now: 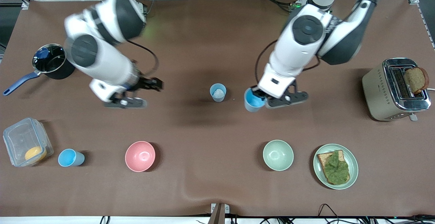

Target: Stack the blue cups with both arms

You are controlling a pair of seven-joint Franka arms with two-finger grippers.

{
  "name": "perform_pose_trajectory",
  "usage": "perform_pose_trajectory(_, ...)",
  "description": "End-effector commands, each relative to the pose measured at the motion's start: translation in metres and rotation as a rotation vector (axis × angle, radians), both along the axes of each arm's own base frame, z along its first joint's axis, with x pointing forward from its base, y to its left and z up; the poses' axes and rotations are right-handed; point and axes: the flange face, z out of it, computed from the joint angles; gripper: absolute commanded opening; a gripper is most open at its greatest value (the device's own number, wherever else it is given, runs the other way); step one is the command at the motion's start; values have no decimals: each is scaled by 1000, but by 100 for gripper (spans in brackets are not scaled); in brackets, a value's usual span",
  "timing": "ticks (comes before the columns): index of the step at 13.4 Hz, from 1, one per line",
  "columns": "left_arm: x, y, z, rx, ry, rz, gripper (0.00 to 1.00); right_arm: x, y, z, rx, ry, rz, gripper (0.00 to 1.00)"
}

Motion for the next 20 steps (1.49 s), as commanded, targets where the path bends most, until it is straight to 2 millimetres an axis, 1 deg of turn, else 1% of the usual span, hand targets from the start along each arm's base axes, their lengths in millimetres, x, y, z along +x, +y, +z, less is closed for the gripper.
perform_pose_trajectory(1,-23,-39,-5,-8,45,24,0,-31,-50,24,13,-24,26,100)
perform_pose_trajectory(2,-37,-58,-14,-6,67,40,0,-34,-70,30,17,-24,49,100)
perform_pose_trajectory(3,-52,-80,-31,2,98,52,0,-33,-93,35,24,-23,64,100)
perform_pose_trajectory(4,-62,-91,-39,9,112,68,0,-31,-117,36,29,-13,75,100)
perform_pose_trajectory(5,-74,-101,-57,24,132,63,0,-30,-134,40,35,-19,95,100)
perform_pose_trajectory(6,-81,-104,-75,36,136,53,0,-28,-155,38,40,-18,96,100)
perform_pose_trajectory(7,-87,-106,-93,23,128,55,0,-26,-168,34,40,-17,101,100)
perform_pose_trajectory(8,-94,-106,-106,4,111,78,0,-24,-174,32,33,-17,105,100)
perform_pose_trajectory(9,-97,-105,-112,2,107,90,0,-23,-176,31,24,-19,104,100)
perform_pose_trajectory(11,-104,-109,-128,6,115,78,0,-22,-178,31,14,-22,104,100)
perform_pose_trajectory(12,-104,-108,-140,-3,111,83,0,-22,-178,30,12,-19,105,100)
perform_pose_trajectory(13,-108,-107,-150,-7,111,79,0,-22,-177,30,11,-19,108,100)
perform_pose_trajectory(15,-111,-106,-158,-7,109,77,0,-21,-177,29,5,-22,111,100)
perform_pose_trajectory(18,-110,-112,-176,-6,92,56,0,-21,-178,30,0,-24,110,100)
perform_pose_trajectory(20,-109,-113,-183,-3,100,55,0,-20,-178,30,-1,-24,110,100)
